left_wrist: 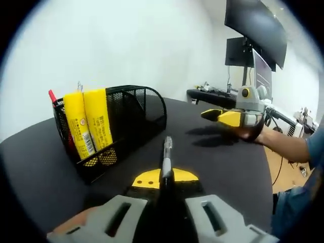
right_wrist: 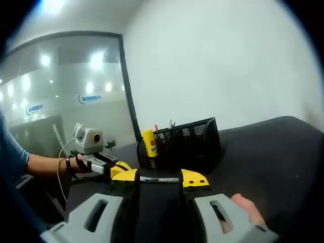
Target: Pick up pens and glue sticks and place them into the holder.
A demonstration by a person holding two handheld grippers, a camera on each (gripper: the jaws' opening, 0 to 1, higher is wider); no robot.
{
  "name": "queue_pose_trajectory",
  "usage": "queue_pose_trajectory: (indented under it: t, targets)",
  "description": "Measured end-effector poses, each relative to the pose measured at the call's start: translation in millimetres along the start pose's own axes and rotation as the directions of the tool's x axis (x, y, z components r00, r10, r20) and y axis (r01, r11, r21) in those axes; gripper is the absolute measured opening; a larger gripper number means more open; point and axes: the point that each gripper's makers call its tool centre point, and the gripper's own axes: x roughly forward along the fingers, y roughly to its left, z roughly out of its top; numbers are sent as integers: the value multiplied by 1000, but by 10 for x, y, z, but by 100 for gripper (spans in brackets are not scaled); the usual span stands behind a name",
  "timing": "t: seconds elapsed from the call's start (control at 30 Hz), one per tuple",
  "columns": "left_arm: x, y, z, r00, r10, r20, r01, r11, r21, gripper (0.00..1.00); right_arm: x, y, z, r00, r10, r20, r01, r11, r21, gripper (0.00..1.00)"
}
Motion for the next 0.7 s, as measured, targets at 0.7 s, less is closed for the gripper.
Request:
queue_pose_trajectory:
  t: [0.7]
  targets:
    - [-587,-152,767,987,26,157,-29,999,15,2,23,210,-74,999,30,-40,-35,994,-106,29]
